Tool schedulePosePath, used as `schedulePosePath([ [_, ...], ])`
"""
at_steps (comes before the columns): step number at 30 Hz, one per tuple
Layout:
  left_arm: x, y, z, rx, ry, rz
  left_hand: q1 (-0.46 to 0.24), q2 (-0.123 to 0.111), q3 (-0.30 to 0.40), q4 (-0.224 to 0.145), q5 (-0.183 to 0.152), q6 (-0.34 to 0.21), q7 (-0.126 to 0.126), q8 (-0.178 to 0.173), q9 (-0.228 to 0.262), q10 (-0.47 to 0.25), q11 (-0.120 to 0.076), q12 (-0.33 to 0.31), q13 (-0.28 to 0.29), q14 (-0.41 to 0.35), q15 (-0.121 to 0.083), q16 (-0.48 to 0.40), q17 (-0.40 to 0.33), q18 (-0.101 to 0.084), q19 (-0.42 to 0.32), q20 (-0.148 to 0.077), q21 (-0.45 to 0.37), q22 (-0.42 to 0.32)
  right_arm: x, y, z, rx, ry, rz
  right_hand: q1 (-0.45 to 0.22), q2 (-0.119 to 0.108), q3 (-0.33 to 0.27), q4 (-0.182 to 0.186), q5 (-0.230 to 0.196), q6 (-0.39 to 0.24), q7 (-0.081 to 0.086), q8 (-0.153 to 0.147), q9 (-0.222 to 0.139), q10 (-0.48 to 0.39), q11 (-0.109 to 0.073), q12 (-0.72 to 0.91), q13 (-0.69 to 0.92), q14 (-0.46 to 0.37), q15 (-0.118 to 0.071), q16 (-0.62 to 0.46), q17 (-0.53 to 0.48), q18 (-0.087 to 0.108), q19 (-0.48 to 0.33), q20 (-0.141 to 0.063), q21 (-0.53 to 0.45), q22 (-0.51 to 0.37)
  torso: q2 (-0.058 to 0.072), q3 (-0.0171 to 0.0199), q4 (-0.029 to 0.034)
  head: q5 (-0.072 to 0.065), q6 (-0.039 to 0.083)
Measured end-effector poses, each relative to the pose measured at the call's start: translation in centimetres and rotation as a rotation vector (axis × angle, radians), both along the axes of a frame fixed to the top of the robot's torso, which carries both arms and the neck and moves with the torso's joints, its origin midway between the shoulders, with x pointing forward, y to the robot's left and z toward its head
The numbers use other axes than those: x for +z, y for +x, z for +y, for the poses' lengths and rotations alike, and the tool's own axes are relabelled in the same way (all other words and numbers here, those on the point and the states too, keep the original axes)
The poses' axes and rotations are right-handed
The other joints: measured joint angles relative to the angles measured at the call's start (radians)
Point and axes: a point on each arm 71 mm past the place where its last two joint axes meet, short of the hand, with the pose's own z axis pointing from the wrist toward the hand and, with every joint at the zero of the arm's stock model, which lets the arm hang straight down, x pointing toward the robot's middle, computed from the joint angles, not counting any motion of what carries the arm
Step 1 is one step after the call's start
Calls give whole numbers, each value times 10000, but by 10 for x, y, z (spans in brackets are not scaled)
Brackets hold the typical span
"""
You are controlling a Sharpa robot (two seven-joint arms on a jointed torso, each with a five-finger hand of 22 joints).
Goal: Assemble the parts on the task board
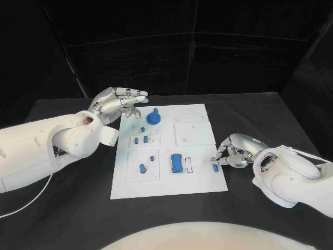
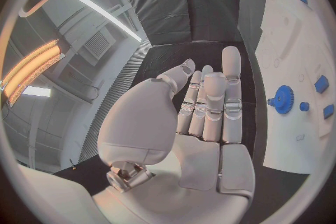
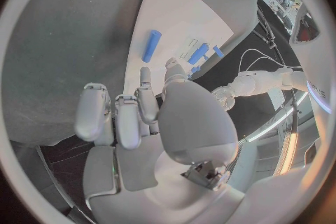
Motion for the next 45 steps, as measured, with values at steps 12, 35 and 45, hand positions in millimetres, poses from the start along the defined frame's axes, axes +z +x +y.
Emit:
schedulePosePath([
  [12, 0, 0, 0, 3, 5, 1, 0, 0, 0, 0, 0, 0, 0, 0, 0, 0, 0, 0, 0, 0, 0, 0, 0, 1, 0, 0, 0, 1, -7, 3, 5, 225, -518, 473, 0, 0, -53, -1, -1, 66, -5, 0, 1, 0, 0, -37, -20, 0, 0, 0, -1, 0, 0, 0, 0, -20, 4, -3, 7, 14, -55],
  [35, -1, 0, 0, -3, 9, 8, 0, 0, 0, 0, 0, 0, 0, 0, 1, 0, 0, 0, 0, 0, 0, 0, 0, 1, 0, 0, 0, 2, -12, 11, 20, 721, -1053, 678, 1508, 102, 611, -971, -406, 279, -80, -236, -49, -112, -41, -217, 78, -16, 21, -2, -4, -1, 0, 0, -43, -32, -11, -11, 23, 43, -89],
  [45, -1, 0, 0, -2, 10, 10, 0, 0, 0, 0, 0, 0, 0, 0, 1, 0, 0, 0, 0, -36, 36, 0, -9, 1, 0, 0, 0, -12, -11, 12, 26, 1038, -1399, 485, 1620, 42, 1262, -1163, -73, 364, -64, -503, -195, -107, -38, -310, 193, 1, 38, -45, -5, 0, -1, 0, -43, -32, -20, -11, 13, 52, -145],
])
